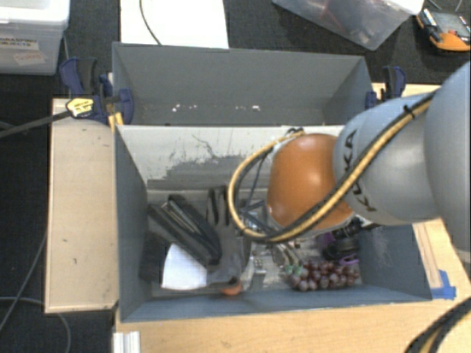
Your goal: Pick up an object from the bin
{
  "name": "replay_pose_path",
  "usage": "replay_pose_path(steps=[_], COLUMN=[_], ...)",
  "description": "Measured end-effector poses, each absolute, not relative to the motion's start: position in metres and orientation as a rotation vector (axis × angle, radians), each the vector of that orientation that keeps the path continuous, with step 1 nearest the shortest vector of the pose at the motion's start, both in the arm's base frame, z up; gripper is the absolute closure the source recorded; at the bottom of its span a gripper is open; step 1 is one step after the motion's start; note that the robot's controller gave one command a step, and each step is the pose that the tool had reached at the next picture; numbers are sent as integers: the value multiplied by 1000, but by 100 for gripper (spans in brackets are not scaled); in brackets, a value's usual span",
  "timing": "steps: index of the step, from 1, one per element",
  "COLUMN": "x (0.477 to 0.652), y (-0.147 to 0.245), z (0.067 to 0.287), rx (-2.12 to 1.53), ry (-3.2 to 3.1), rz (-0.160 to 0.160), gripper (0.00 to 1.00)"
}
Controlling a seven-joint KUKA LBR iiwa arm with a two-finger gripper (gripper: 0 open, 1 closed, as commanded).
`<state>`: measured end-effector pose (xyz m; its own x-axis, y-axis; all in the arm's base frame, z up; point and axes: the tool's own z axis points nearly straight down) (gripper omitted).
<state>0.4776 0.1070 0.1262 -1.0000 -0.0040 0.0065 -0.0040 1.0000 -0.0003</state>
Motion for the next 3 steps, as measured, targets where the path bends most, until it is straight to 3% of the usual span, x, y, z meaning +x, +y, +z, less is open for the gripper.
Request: replay_pose_path(steps=[1, 2, 3], x=[479, 501, 506], y=[106, 96, 69], z=[131, 72, 70], rx=[-6, 963, 929], ry=[-3143, -2989, -3000], rz=[-1, -2, -3], gripper=[0, 0, 0])
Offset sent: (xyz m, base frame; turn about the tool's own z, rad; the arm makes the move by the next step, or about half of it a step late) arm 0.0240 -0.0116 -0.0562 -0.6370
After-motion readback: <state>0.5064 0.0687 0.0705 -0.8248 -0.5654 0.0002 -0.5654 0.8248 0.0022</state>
